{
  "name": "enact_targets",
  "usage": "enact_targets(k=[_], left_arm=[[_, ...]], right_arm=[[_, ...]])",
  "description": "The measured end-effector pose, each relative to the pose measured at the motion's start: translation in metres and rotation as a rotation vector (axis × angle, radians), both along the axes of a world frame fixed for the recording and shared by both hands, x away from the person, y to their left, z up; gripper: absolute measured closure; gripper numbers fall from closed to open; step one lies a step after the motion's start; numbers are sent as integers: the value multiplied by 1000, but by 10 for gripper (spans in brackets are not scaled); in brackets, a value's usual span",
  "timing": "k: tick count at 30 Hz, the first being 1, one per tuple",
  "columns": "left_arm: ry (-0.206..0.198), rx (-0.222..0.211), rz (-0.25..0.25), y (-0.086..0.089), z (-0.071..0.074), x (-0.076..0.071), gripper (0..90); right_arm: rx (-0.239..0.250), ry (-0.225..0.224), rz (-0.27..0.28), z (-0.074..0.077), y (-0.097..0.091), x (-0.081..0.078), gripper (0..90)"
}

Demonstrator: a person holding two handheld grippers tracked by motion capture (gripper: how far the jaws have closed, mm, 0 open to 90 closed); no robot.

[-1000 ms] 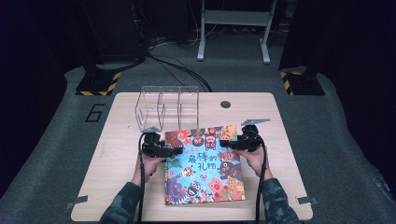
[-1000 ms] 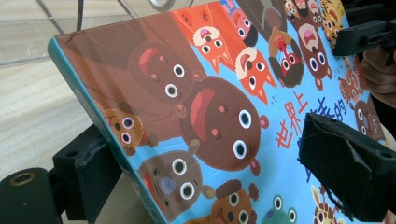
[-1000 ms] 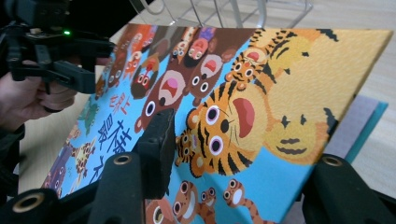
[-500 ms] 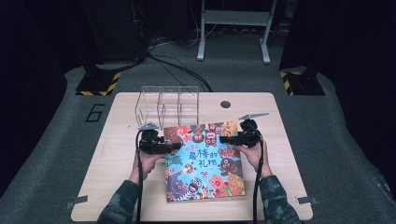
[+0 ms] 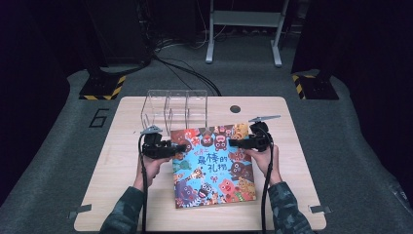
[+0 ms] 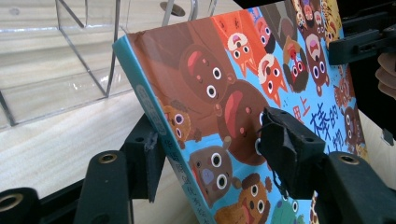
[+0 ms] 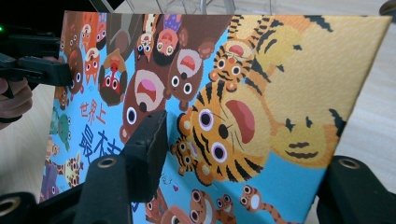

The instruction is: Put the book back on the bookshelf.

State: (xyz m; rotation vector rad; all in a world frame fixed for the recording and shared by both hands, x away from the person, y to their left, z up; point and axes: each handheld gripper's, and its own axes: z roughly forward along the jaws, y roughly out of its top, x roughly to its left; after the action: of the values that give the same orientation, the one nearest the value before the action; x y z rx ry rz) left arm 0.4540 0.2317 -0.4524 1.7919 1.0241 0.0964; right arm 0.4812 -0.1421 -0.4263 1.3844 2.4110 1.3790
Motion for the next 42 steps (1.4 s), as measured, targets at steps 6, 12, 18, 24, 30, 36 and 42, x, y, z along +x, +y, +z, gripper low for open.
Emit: enact_targets(k=[6, 12, 18, 24, 30, 36, 42], left_arm=[[-23, 6, 3, 0, 7, 0, 450], [-32, 6, -1, 1, 13, 1, 470], [-34, 1, -14, 5, 19, 1, 503], [-33, 19, -19, 4, 21, 1, 506], [-41, 26, -28, 4, 25, 2, 510], [-62, 45, -32, 5, 34, 1, 518], [-96, 69, -29, 6, 42, 0, 521]], right_arm=[[-11, -19, -5, 7, 1, 0, 405], [-22, -40, -6, 12, 1, 1, 404], [-28, -46, -7, 18, 1, 1, 405], [-61, -25, 36, 20, 2, 4, 406], [-91, -29, 68, 24, 0, 4, 412], [-102, -57, 82, 30, 1, 4, 416], [-120, -80, 82, 38, 3, 2, 422]])
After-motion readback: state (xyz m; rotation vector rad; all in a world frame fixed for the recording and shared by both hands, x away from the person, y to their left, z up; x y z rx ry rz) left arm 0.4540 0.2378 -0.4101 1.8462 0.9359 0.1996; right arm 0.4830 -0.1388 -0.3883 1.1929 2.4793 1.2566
